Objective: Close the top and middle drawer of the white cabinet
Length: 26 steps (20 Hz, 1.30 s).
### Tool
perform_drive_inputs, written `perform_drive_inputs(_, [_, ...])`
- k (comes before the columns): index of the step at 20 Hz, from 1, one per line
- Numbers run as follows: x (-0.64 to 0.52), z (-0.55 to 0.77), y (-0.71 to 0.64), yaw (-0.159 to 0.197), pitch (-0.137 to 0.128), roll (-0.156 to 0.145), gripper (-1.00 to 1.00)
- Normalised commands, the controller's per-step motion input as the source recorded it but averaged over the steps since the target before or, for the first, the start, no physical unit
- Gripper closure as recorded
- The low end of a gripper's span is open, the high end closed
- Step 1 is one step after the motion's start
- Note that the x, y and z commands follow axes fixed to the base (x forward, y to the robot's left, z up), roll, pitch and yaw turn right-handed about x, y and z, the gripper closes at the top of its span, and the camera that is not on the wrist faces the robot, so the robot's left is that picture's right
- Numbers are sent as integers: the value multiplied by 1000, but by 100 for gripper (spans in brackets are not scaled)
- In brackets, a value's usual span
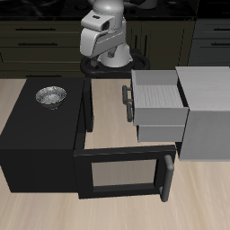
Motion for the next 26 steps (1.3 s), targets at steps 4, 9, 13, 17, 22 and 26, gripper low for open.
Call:
perform_drive_inputs(4, [121, -25, 16, 98, 8, 29, -100])
perform_drive_inputs(9, [164, -82, -14, 132, 2, -5, -100])
perform_drive_inputs(13, [167, -78, -57, 129, -1, 12, -100])
perform_drive_inputs(17, [129, -45, -46, 122, -25, 36, -100])
perform_drive_inputs(22, [152, 7, -112, 103, -51, -6, -100])
perform_drive_inputs(26, [103, -50, -38, 106, -38, 7, -100])
